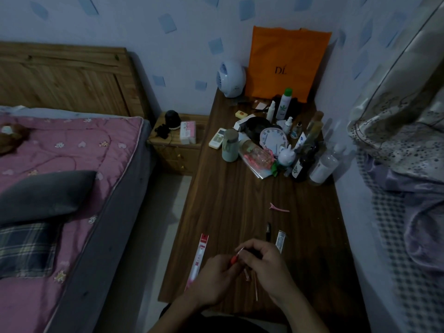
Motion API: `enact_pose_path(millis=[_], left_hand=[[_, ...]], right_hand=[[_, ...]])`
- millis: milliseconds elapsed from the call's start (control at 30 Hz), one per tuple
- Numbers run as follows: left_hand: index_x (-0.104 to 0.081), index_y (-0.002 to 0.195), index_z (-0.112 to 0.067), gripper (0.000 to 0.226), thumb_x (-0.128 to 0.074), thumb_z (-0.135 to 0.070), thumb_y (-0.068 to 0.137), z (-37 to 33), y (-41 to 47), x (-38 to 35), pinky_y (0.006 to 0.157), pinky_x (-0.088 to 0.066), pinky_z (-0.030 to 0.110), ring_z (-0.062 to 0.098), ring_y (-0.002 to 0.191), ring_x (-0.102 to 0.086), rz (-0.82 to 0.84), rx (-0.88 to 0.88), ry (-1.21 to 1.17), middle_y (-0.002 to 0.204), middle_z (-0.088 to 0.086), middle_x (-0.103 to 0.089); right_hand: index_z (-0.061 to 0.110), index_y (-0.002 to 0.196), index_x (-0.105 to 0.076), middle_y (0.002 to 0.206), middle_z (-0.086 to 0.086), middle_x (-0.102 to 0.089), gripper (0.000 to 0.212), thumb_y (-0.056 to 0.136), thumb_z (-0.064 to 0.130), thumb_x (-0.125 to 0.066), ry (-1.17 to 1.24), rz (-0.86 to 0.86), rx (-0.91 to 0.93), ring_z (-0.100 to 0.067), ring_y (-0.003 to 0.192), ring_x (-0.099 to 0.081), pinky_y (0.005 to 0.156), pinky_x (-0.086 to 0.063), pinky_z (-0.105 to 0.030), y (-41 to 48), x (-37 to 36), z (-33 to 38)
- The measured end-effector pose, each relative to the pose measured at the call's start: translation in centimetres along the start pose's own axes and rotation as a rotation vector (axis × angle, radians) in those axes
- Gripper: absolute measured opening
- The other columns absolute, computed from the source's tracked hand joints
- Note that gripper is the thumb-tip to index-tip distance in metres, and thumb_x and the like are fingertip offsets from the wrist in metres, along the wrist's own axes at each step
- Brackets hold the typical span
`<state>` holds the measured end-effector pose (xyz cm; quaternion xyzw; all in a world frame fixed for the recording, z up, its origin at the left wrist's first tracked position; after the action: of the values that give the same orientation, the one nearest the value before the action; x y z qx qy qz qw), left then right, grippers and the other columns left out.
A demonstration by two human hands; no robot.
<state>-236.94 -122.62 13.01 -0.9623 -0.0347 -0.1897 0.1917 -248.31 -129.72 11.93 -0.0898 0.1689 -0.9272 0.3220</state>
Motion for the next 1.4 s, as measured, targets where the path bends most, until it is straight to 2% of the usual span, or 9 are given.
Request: enact_pose_path(millis=[267,467,600,700,800,867,1133,1267,1400], left_hand=[[-0.056,0.064,-0.029,0.036,-0.048,-0.034,0.099,-0.2,0.2,0.2,0.046,-0.033,0.009,-0.004,0.045,-0.048,0.007,-0.014,-0.013,0.050,-0.022,-0.058],[-0.064,0.062,-0.046,0.042,-0.047,-0.038,0.099,-0.1,0.4,-0.2,0.047,-0.033,0.003,-0.012,0.045,-0.048,0.067,0.015,-0.104,0.048,-0.023,-0.058],[-0.064,0.063,-0.037,0.038,-0.049,-0.037,0.098,0.3,0.6,-0.3,0.050,-0.036,0.003,-0.016,0.052,-0.054,0.004,0.004,-0.021,0.053,-0.026,-0.062],[-0.065,0.078,-0.027,0.027,-0.050,-0.035,0.098,0.5,0.6,-0.1,0.054,-0.037,0.001,-0.019,0.062,-0.058,-0.069,-0.029,0.106,0.058,-0.017,-0.063],[-0.067,0.108,-0.021,0.023,-0.048,-0.029,0.099,0.3,0.6,0.1,0.062,-0.039,0.002,-0.002,0.079,-0.066,-0.134,-0.082,0.191,0.087,-0.005,-0.073],[-0.065,0.114,-0.023,0.024,-0.048,-0.031,0.099,0.0,0.5,0.2,0.062,-0.041,0.003,0.002,0.080,-0.066,-0.167,-0.096,0.206,0.096,-0.001,-0.075],[-0.059,0.084,-0.018,0.021,-0.047,-0.025,0.100,0.7,0.7,0.1,0.060,-0.041,0.027,0.001,0.054,-0.048,0.044,0.076,-0.190,0.061,-0.009,-0.053],[-0.060,0.087,-0.019,0.025,-0.042,-0.024,0.102,0.9,0.4,0.5,0.056,-0.036,0.009,-0.006,0.055,-0.051,0.034,-0.018,-0.055,0.061,-0.022,-0.059],[-0.058,0.081,-0.038,0.026,-0.045,-0.028,0.101,1.8,0.8,0.3,0.062,-0.040,0.007,-0.006,0.066,-0.056,-0.037,-0.078,0.021,0.069,-0.025,-0.060]], right_hand=[[0.035,0.092,-0.077,0.090,0.015,-0.074,0.028,0.096,0.013,-0.062,0.062,-0.012,-0.034,0.001,0.084,-0.067,0.068,-0.051,-0.015,0.0,-0.6,0.4],[0.024,0.085,-0.080,0.082,0.006,-0.076,0.024,0.093,0.009,-0.064,0.192,-0.032,-0.096,-0.002,0.077,-0.067,0.067,-0.049,-0.019,0.0,-0.7,-0.5],[0.026,0.085,-0.080,0.079,0.004,-0.075,0.024,0.093,0.009,-0.065,0.188,-0.065,-0.082,-0.003,0.073,-0.066,0.063,-0.047,-0.017,0.2,-0.9,-1.0],[0.028,0.084,-0.080,0.083,0.004,-0.077,0.023,0.091,0.009,-0.068,0.164,-0.109,-0.062,-0.005,0.079,-0.069,0.070,-0.049,-0.020,0.4,-0.8,-1.1],[0.029,0.084,-0.080,0.087,0.005,-0.078,0.023,0.090,0.010,-0.069,0.164,-0.149,-0.060,-0.006,0.084,-0.072,0.074,-0.052,-0.023,0.5,-0.9,-1.2],[0.029,0.085,-0.080,0.088,0.004,-0.078,0.021,0.089,0.011,-0.071,0.174,-0.176,-0.070,-0.009,0.083,-0.073,0.072,-0.053,-0.024,0.6,-0.9,-1.4],[0.029,0.088,-0.078,0.089,0.002,-0.077,0.007,0.088,0.025,-0.073,0.237,-0.282,-0.164,-0.018,0.092,-0.071,0.077,-0.056,-0.034,1.5,0.8,-2.4],[0.031,0.086,-0.078,0.084,-0.001,-0.075,0.007,0.088,0.027,-0.072,0.280,-0.271,-0.190,-0.022,0.087,-0.072,0.079,-0.060,-0.042,1.7,1.1,-2.7],[0.024,0.089,-0.077,0.088,-0.006,-0.075,0.005,0.088,0.025,-0.072,0.284,-0.259,-0.225,-0.025,0.088,-0.073,0.083,-0.060,-0.045,2.0,0.9,-3.2]])
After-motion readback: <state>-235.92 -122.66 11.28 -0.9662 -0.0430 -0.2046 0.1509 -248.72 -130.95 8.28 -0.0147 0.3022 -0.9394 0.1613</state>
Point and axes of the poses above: each hand's wrist, its own y-axis towards the middle knuckle, its own x-axis out of the back of the hand, z = x × y, the point moved 5 cm from there along y, towards the middle knuckle
